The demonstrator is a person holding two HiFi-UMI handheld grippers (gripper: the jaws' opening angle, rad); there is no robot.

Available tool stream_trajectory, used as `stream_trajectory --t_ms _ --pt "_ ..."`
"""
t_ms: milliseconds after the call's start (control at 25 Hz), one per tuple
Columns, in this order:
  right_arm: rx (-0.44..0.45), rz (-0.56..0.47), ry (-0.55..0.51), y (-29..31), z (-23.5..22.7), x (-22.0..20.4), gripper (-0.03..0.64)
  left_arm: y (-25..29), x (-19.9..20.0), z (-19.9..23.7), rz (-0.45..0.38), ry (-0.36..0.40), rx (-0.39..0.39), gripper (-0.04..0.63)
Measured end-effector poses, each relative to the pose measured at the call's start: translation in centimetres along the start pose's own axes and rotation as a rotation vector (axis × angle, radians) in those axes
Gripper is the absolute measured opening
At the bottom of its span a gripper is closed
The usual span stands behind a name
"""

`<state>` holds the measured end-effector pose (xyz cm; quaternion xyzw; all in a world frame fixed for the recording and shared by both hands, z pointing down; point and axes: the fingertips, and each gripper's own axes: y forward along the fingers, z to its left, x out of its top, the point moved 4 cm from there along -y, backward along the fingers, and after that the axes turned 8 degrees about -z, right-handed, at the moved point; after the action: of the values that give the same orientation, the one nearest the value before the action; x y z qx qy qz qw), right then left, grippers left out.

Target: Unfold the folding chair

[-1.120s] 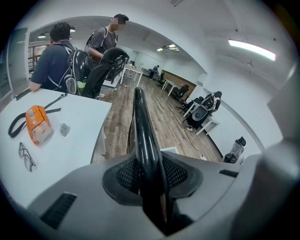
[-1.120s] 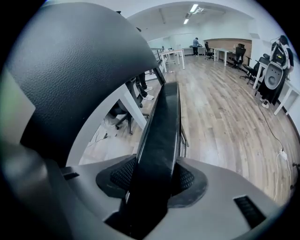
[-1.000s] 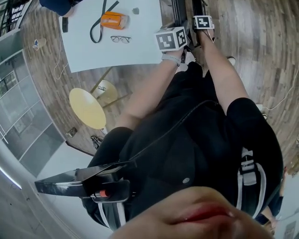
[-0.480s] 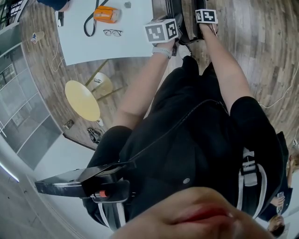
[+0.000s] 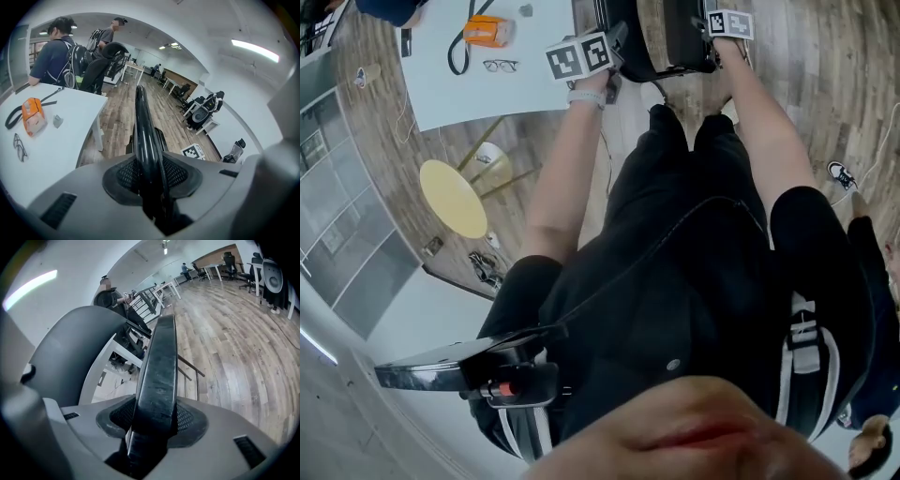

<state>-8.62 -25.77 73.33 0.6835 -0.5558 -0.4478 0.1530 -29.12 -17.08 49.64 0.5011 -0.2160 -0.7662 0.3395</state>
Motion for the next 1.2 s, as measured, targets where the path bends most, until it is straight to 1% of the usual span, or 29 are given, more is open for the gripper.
stream_trajectory --t_ms 280,520,800,960,1040,1200 --pt "0.128 -0.004 0.053 -1.0 -4.5 -0.1 0.195 1.0 -0.7 -0.9 -0.013 -0.014 -0.020 0.098" --pt "0.237 0.000 0.114 -2.0 -9.6 -0.8 0.195 1.8 -1.6 -0.2 -0.019 -0.037 -0.047 0.100" --pt "0.369 0.029 0.173 -2.1 -15.2 -1.9 0.195 2.9 -3.0 2.1 -0.023 -0.052 -0.105 0.104" --pt "0.426 0.053 0.178 -2.1 -18.2 -2.6 0.195 3.6 -3.8 3.7 -0.016 -0.065 -0.132 0.106" --pt "0.447 0.046 0.180 -2.3 -19.7 -2.9 0.195 3.9 -4.2 4.5 -0.012 -0.073 -0.143 0.108" --pt "0.500 0.018 0.254 -1.8 -22.7 -3.9 0.196 4.8 -5.0 5.1 0.004 -0.078 -0.171 0.109"
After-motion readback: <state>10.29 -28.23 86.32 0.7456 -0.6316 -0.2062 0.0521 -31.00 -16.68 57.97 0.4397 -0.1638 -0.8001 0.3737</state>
